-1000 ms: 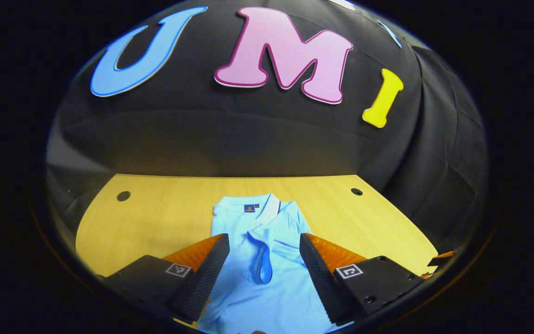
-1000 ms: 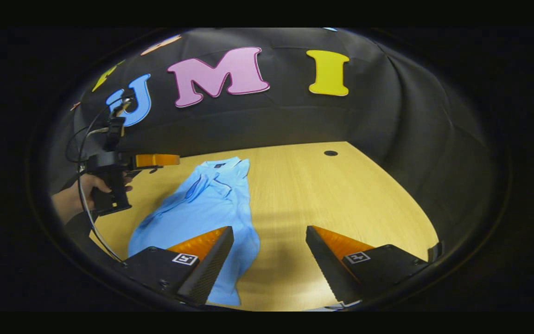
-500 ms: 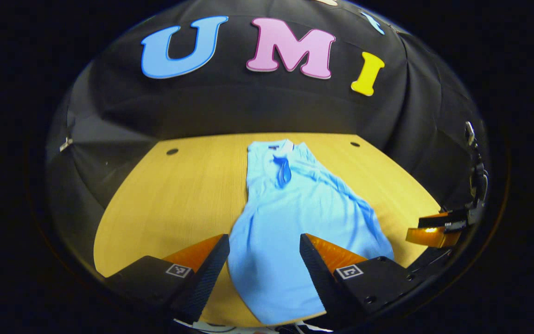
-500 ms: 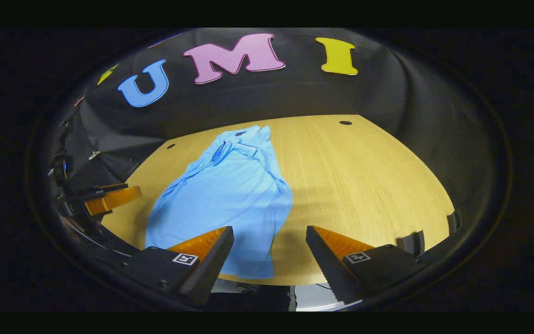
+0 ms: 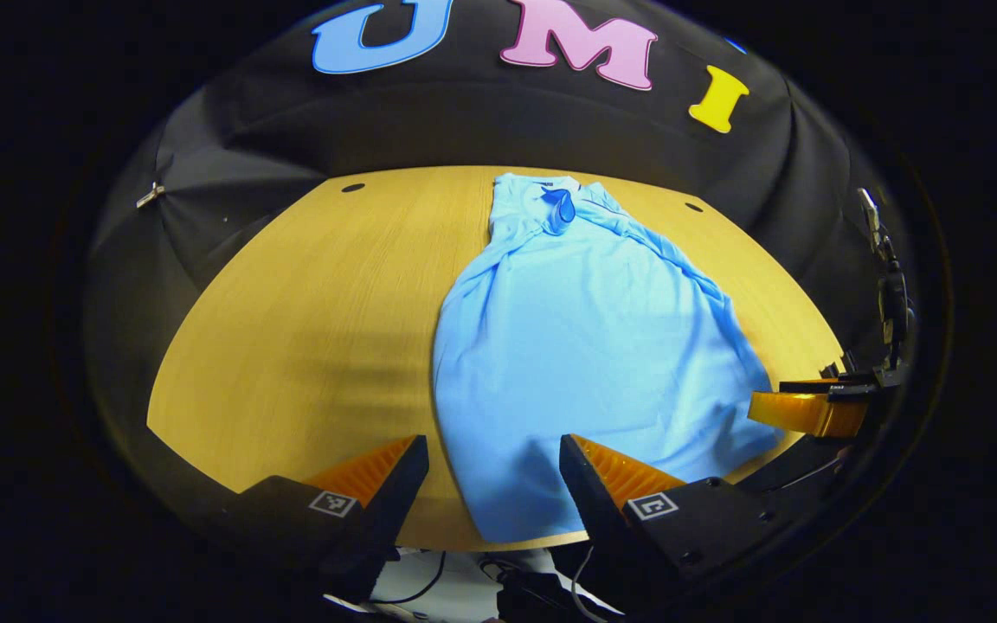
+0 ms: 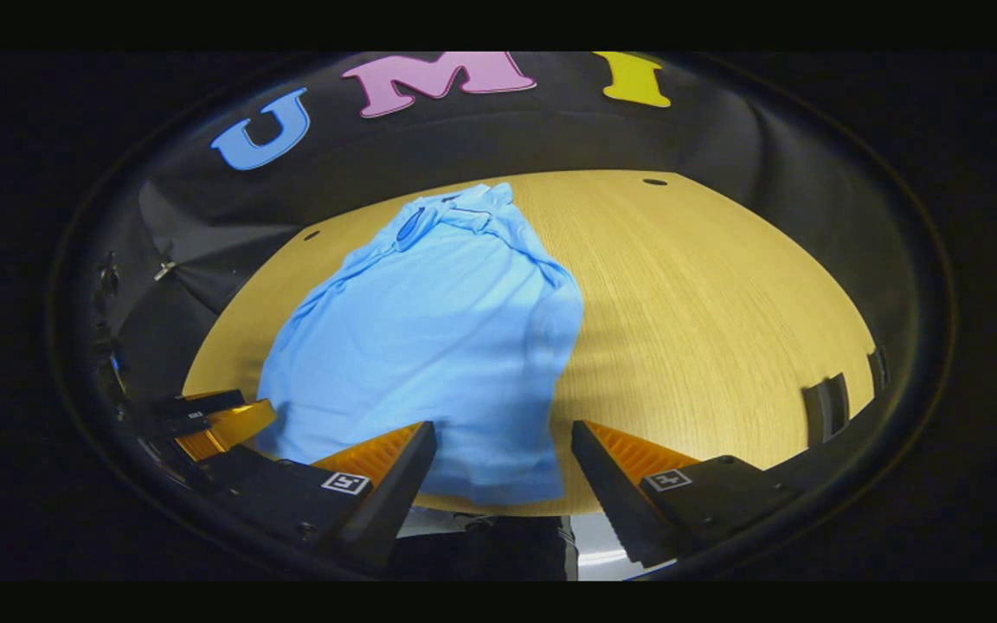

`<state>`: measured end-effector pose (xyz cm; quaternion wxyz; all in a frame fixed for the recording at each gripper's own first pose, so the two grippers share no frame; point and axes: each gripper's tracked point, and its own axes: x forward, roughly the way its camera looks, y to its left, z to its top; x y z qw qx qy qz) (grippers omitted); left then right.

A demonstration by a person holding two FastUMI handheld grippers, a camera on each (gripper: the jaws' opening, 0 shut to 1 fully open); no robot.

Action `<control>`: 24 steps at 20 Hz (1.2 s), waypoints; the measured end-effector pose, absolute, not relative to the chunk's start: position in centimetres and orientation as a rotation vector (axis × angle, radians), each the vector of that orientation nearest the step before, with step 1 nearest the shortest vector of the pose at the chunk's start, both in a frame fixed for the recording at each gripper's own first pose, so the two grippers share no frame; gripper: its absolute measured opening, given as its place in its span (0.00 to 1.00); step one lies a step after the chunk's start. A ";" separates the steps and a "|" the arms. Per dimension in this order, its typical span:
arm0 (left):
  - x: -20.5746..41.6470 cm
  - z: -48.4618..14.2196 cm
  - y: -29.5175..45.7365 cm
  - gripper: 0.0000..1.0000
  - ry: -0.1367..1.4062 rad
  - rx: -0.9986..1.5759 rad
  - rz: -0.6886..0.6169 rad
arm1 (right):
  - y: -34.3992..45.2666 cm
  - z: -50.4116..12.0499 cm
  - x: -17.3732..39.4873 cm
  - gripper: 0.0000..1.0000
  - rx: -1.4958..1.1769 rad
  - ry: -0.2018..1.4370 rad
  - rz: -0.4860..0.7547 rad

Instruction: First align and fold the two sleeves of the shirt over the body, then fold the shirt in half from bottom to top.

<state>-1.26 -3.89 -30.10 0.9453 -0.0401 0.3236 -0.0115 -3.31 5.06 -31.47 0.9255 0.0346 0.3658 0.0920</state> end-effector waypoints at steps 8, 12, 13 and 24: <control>-1.7 -32.2 -4.0 0.99 0.704 -0.043 0.014 | 4.6 -32.2 -3.0 0.96 -0.017 0.741 0.169; -1.4 -32.1 -5.3 0.77 0.699 -0.032 -0.006 | 4.7 -32.5 -2.6 0.66 -0.107 0.742 0.193; -1.3 -32.0 -5.9 0.75 0.702 -0.027 -0.020 | 4.9 -32.7 -2.6 0.57 -0.107 0.754 0.213; -1.0 -31.5 -7.6 0.07 0.741 -0.094 -0.102 | 5.6 -32.2 -1.8 0.05 -0.025 0.797 0.366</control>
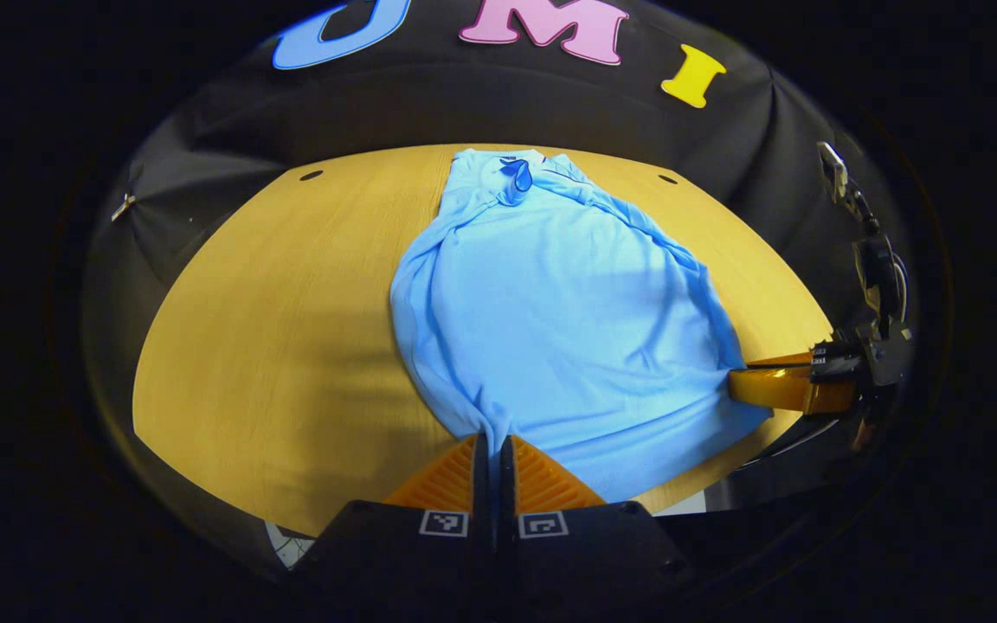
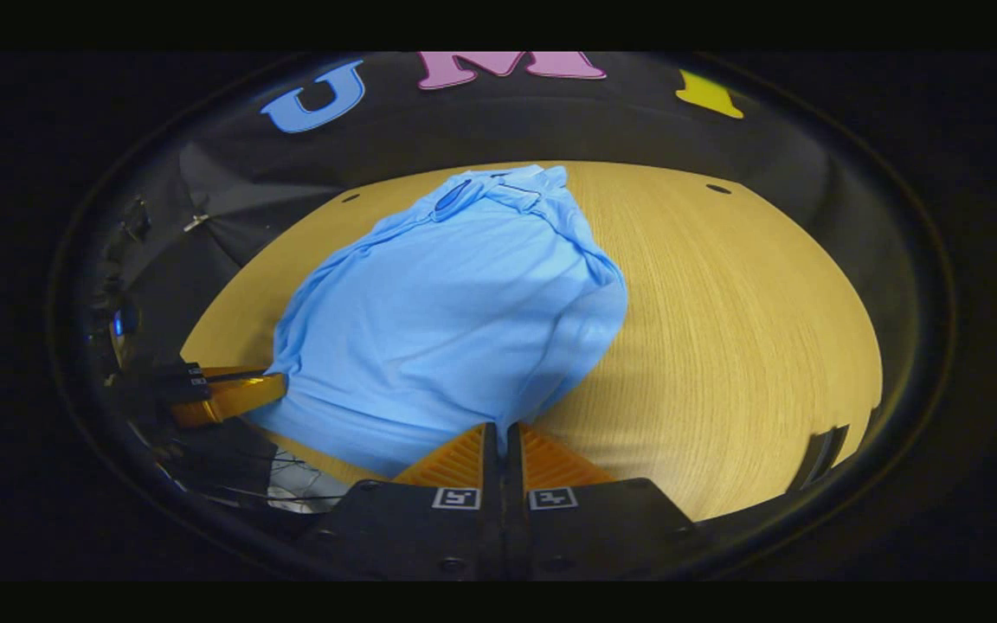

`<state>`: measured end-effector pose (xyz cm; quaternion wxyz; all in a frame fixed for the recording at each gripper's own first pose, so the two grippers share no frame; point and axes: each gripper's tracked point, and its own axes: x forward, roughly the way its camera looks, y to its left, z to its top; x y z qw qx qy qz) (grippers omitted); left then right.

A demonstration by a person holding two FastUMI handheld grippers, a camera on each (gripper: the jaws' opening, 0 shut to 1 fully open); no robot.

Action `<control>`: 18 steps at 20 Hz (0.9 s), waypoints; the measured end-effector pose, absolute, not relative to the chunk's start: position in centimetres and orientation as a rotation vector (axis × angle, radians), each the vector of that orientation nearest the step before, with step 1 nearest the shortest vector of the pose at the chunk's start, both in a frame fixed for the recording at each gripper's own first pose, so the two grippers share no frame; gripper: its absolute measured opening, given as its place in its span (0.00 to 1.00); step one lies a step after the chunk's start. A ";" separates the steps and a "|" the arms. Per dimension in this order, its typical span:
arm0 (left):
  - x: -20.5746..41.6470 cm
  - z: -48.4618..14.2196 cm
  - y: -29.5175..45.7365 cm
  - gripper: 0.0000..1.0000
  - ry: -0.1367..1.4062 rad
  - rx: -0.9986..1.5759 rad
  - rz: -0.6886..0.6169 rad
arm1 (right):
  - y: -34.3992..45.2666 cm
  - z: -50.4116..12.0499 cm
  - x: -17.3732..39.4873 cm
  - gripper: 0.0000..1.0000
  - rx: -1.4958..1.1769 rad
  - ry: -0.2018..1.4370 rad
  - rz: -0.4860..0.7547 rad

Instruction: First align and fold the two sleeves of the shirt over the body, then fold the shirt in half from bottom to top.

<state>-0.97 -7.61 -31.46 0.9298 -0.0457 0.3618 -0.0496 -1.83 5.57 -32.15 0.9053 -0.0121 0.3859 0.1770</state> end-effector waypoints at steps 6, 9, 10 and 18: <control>0.4 -25.9 -8.6 0.06 0.651 -0.105 -0.118 | 6.2 -26.6 1.5 0.11 -0.041 0.654 0.404; 3.0 -22.3 -9.0 0.06 0.602 -0.129 -0.145 | 7.0 -24.3 3.4 0.00 -0.039 0.612 0.422; 4.1 -20.9 -8.7 0.07 0.580 -0.143 -0.142 | 7.3 -23.4 4.3 0.11 -0.026 0.601 0.419; 18.0 -11.2 -5.3 0.06 0.447 -0.190 -0.130 | 8.8 -13.3 19.1 0.00 0.048 0.418 0.417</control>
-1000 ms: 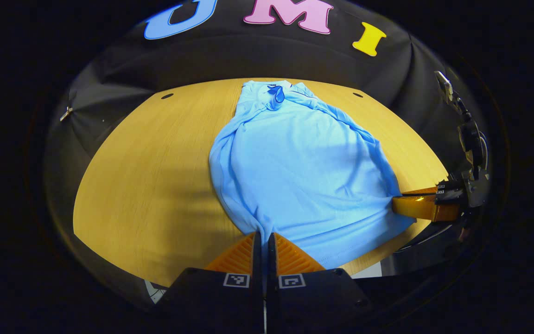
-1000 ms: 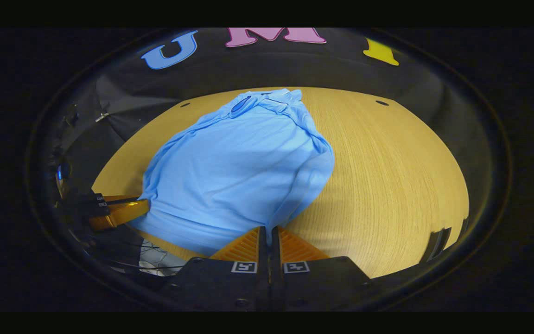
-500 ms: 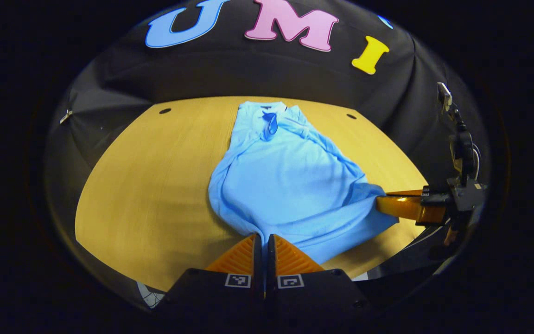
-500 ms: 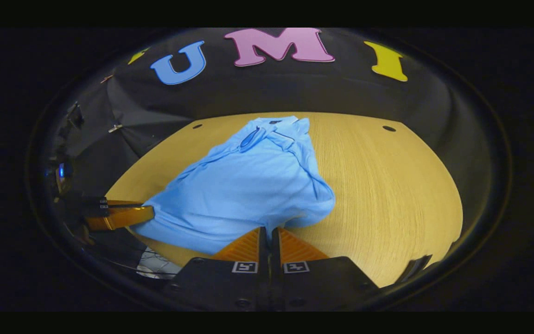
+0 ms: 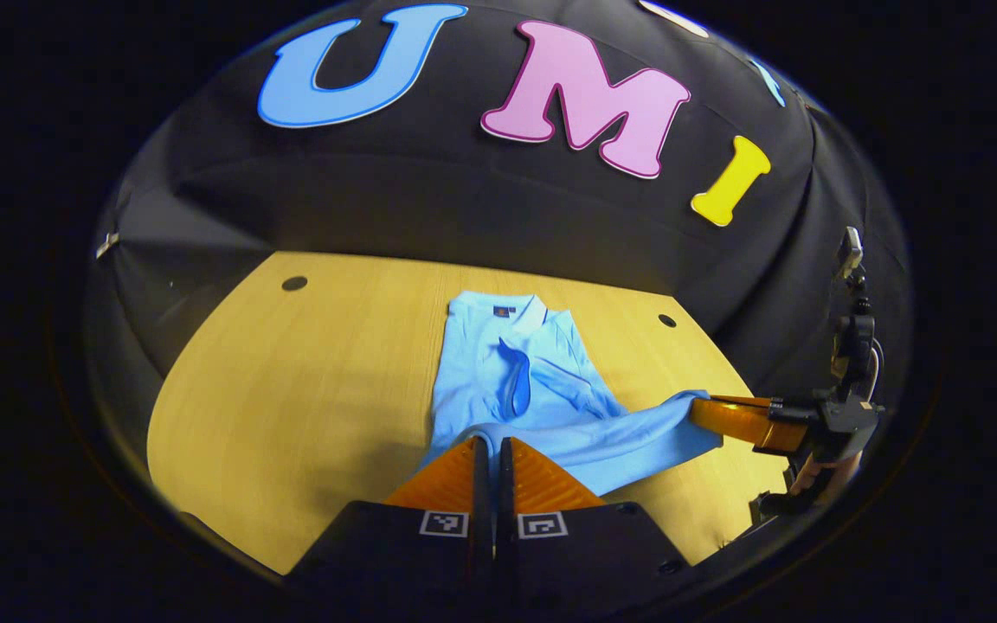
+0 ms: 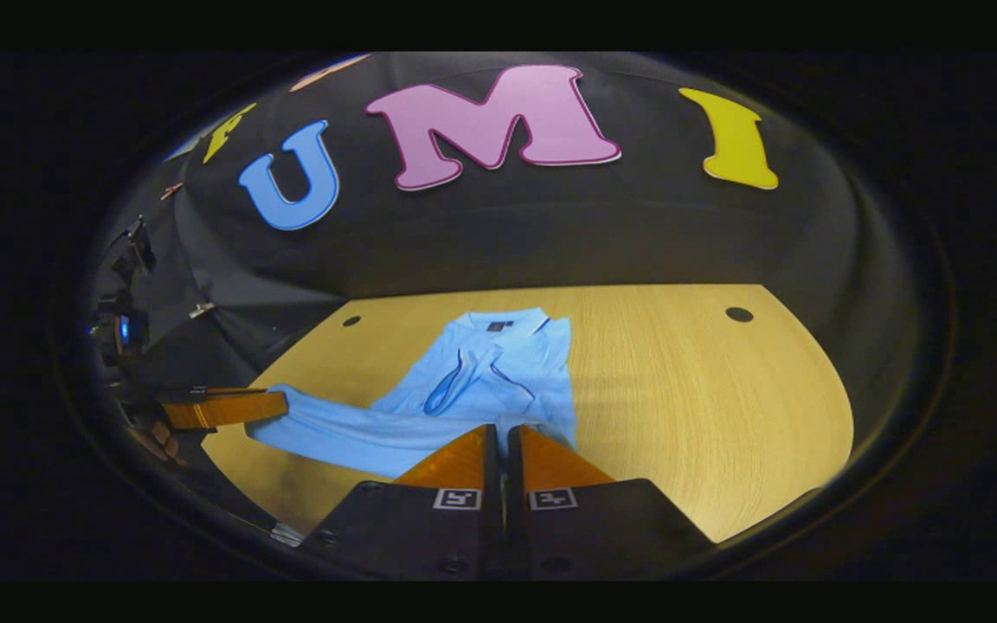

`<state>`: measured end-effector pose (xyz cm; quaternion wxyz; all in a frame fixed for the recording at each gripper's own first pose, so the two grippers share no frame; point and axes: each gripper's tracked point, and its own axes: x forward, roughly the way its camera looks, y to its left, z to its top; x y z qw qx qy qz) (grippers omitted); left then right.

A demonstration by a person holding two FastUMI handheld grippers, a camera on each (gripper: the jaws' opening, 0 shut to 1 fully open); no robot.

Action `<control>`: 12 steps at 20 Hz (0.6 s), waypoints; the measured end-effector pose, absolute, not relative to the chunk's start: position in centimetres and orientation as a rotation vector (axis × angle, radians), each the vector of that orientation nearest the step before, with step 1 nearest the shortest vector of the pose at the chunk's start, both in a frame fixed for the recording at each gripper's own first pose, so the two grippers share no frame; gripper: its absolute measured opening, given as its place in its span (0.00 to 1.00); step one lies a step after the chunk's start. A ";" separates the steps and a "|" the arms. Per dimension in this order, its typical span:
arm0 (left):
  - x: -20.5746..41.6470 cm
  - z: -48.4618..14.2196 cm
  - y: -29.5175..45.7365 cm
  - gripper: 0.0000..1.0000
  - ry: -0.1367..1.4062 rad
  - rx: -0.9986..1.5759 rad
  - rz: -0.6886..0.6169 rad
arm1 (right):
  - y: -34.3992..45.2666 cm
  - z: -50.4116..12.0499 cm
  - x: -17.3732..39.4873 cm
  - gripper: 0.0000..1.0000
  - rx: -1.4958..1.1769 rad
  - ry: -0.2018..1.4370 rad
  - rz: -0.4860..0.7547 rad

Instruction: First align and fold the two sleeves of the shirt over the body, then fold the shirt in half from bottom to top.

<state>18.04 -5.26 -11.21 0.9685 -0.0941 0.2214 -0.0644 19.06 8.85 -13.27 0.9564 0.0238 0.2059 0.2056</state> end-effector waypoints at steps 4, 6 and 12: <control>25.7 -7.7 -4.4 0.06 0.387 -0.162 -0.138 | 10.6 -10.3 25.9 0.00 0.019 0.335 0.441; 31.1 -6.6 -3.9 0.06 0.367 -0.127 -0.142 | 11.5 -9.0 30.7 0.00 0.024 0.293 0.434; 44.2 -8.7 -2.2 0.06 0.375 -0.079 -0.105 | 11.9 -9.3 43.0 0.05 0.010 0.250 0.363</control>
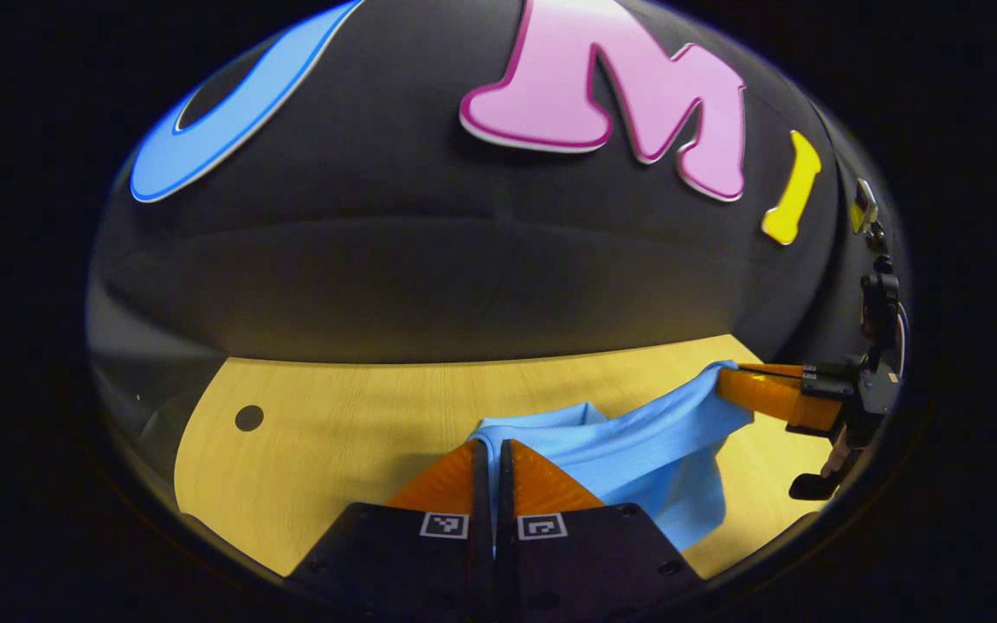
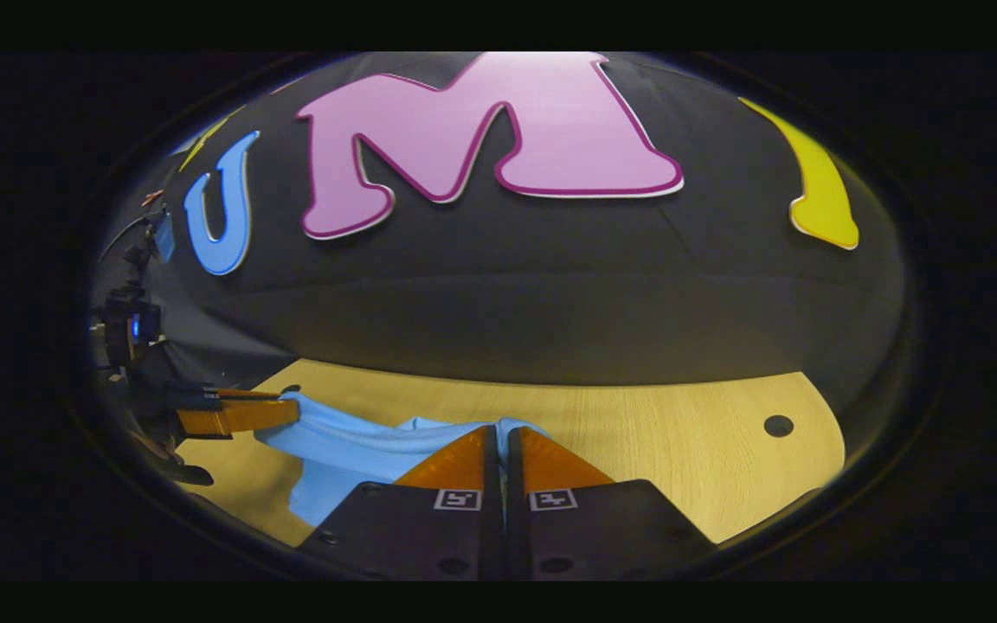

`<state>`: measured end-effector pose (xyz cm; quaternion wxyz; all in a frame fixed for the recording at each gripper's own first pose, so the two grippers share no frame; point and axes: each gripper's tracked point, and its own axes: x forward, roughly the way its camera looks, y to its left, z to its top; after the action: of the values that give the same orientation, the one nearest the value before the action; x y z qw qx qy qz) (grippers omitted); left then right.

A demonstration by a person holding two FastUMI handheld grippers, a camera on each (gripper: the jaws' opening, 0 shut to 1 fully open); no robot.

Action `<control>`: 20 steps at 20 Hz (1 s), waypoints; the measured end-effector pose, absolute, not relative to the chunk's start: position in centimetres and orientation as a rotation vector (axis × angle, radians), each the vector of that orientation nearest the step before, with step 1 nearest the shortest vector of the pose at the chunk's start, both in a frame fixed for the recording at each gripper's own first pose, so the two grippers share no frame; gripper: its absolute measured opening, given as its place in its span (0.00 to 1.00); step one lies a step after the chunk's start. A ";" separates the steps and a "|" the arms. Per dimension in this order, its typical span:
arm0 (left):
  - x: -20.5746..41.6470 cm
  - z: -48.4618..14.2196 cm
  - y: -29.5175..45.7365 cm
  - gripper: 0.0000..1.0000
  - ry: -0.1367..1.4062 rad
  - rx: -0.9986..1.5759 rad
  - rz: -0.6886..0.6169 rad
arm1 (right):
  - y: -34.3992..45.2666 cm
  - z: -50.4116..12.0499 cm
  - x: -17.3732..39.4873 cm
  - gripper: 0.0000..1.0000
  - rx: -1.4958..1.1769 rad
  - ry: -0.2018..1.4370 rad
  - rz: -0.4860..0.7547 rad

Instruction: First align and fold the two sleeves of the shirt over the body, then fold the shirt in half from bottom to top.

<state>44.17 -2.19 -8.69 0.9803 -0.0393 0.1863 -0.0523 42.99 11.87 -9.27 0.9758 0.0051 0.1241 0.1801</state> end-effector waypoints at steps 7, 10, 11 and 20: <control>51.5 -14.5 0.5 0.19 0.457 -0.023 -0.020 | 12.7 -15.1 49.0 0.17 -0.091 0.321 0.269; 50.3 -13.2 2.0 0.65 0.418 0.006 0.036 | 12.2 -13.0 47.9 0.53 -0.155 0.235 0.253; 49.6 -11.8 2.2 0.85 0.379 -0.006 0.051 | 12.2 -12.3 47.1 0.65 -0.147 0.215 0.256; 31.0 0.1 2.0 0.99 0.073 -0.016 0.061 | 7.5 -1.1 32.5 0.98 -0.064 0.048 0.126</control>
<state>30.98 1.99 0.12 0.9988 -0.0082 0.0367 0.0303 32.49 7.52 -1.11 0.9972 -0.0322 0.0241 0.0628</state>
